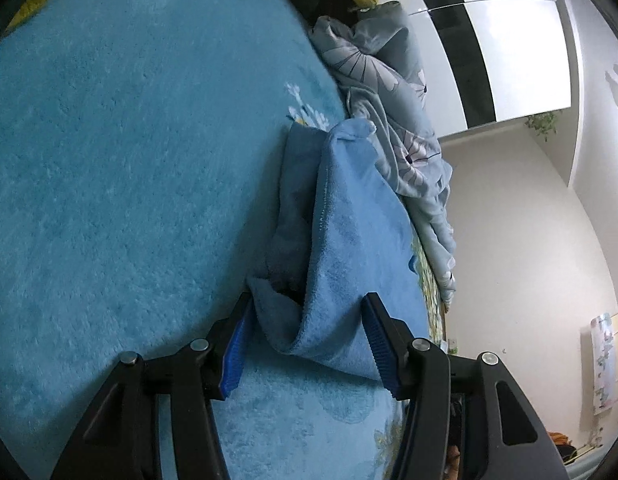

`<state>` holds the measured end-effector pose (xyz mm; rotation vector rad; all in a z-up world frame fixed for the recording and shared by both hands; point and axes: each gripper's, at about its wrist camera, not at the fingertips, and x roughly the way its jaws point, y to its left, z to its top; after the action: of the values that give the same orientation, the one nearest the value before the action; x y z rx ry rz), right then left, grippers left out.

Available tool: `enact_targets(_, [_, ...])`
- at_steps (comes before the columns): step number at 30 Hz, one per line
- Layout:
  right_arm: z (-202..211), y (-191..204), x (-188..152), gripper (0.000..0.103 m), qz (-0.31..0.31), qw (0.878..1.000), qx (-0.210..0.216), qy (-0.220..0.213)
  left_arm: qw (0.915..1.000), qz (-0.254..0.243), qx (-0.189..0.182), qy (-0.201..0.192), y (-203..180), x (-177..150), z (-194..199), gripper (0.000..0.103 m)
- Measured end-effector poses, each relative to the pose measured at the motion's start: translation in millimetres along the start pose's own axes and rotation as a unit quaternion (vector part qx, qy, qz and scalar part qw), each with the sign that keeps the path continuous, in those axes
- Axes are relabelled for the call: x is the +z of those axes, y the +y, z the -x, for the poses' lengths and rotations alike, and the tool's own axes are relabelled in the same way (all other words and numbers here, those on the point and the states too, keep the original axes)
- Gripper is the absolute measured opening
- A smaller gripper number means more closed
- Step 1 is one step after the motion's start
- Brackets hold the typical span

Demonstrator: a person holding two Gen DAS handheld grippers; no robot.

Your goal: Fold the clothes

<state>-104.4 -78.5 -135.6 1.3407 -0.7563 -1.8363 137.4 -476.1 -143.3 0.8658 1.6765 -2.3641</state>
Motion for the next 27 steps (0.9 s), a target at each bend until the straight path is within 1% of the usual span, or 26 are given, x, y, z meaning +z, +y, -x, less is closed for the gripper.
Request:
enact_targets(5, [12, -9, -9, 0.034, -0.024, 1.0, 0.015, -0.011, 1.0, 0.007, -0.002, 0.003, 1, 2, -1, 0.056])
enact_targets(8, [8, -4, -10, 0.034, -0.026, 1.0, 0.001, -0.008, 1.0, 0.006, 0.001, 0.004, 0, 2, -2, 0.056])
enact_targets(10, [5, -2, -10, 0.035, -0.033, 0.999, 0.003, -0.001, 1.0, 0.008, -0.001, 0.003, 1, 1, -2, 0.056])
enact_targets(12, [0, -3, -9, 0.035, -0.04, 0.999, -0.004, -0.004, 1.0, 0.01, -0.002, 0.0, 1, 2, -2, 0.056])
enact_targets(16, [-2, -1, -8, 0.034, -0.044, 0.999, -0.008, -0.03, 1.0, 0.005, 0.005, 0.0, -3, 4, -5, 0.055])
enact_targets(19, [2, -1, -6, 0.035, -0.047, 0.997, 0.008, -0.06, 1.0, 0.005, -0.001, -0.003, -1, 5, -4, 0.054])
enact_targets(20, [3, -2, -5, 0.033, -0.047, 0.997, 0.01, -0.066, 1.0, 0.006, -0.002, -0.007, 0, 5, -3, 0.05])
enact_targets(21, [2, -1, -5, 0.029, -0.045, 0.997, 0.007, -0.066, 0.9999, 0.008, -0.001, -0.011, 1, 5, -3, 0.042])
enact_targets(22, [1, -1, -5, 0.023, -0.04, 0.997, 0.005, -0.066, 0.9998, 0.012, 0.001, -0.013, 3, 6, -3, 0.038])
enact_targets(23, [0, 0, -6, 0.014, -0.035, 0.997, 0.003, -0.066, 0.9997, 0.017, 0.003, -0.015, 5, 6, -3, 0.029])
enact_targets(24, [0, 0, -6, 0.011, -0.033, 0.997, 0.0, -0.067, 0.9996, 0.023, 0.005, -0.017, 7, 6, -3, 0.016])
enact_targets(25, [0, -1, -6, 0.01, -0.032, 0.997, -0.002, -0.068, 0.9994, 0.027, 0.006, -0.019, 9, 6, -3, 0.013])
enact_targets(27, [1, 0, -6, 0.008, -0.03, 0.997, -0.002, -0.069, 0.9992, 0.03, 0.002, -0.024, 9, 5, 0, 0.011])
